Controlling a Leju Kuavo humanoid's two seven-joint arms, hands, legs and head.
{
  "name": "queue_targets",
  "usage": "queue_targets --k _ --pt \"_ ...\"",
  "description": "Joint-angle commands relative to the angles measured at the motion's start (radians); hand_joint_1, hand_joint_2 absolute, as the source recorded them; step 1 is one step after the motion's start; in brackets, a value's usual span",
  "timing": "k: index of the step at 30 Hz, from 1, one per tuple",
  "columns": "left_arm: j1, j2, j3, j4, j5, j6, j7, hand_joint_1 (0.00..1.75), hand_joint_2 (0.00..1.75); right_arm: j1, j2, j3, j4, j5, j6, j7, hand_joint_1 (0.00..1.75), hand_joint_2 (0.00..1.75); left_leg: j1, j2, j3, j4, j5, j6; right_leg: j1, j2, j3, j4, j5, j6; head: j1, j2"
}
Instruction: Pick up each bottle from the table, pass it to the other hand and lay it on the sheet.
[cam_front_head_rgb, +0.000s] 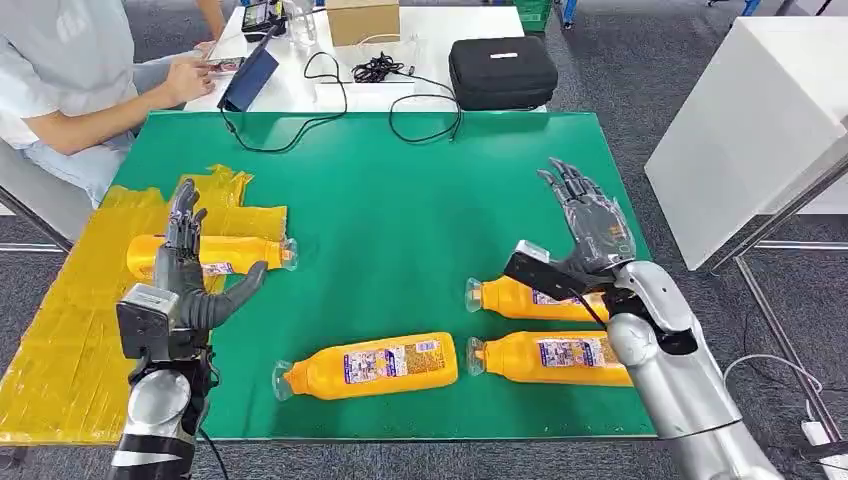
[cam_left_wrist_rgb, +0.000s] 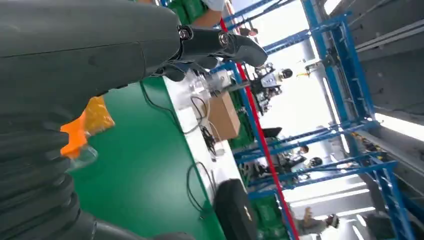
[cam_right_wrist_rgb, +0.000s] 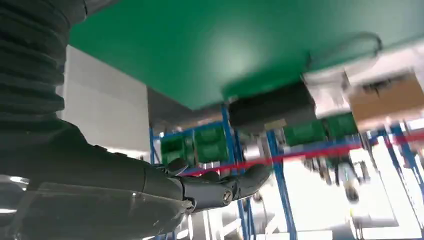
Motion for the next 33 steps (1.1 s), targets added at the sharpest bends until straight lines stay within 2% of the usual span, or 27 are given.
queue_targets --k 1,10,18,33 --pt "-0.034 -0.007 -0.039 0.041 0.032 -0.007 -0.007 0.0 1.75 -0.151 -0.055 0.125 0.39 -0.065 0.054 -0.027 0.0 1.75 0.001 0.002 0.005 -0.001 -0.002 -0.001 0.001 0.001 0.005 -0.001 -0.001 -0.001 0.0 0.0" --pt "-0.045 -0.011 -0.045 0.059 0.041 0.0 -0.01 0.0 1.75 -0.14 -0.069 0.155 0.416 -0.084 0.057 -0.029 0.0 1.75 0.0 -0.001 0.004 0.0 -0.002 -0.001 0.001 -0.002 0.004 0.0 -0.002 -0.001 0.0 0.0" --pt "-0.056 -0.009 -0.044 0.085 0.054 0.002 -0.017 0.0 1.75 -0.119 -0.119 0.165 0.373 -0.181 0.125 -0.114 0.0 1.75 0.0 -0.002 0.002 0.0 -0.001 -0.001 0.0 -0.002 0.003 0.0 -0.001 -0.001 0.0 0.0" --pt "-0.056 -0.007 -0.044 0.088 0.056 0.005 -0.019 0.0 1.75 -0.114 -0.123 0.171 0.362 -0.197 0.12 -0.12 0.0 1.75 0.0 -0.001 0.004 0.0 -0.001 -0.001 0.0 -0.002 0.004 -0.001 -0.001 -0.001 0.0 0.0"
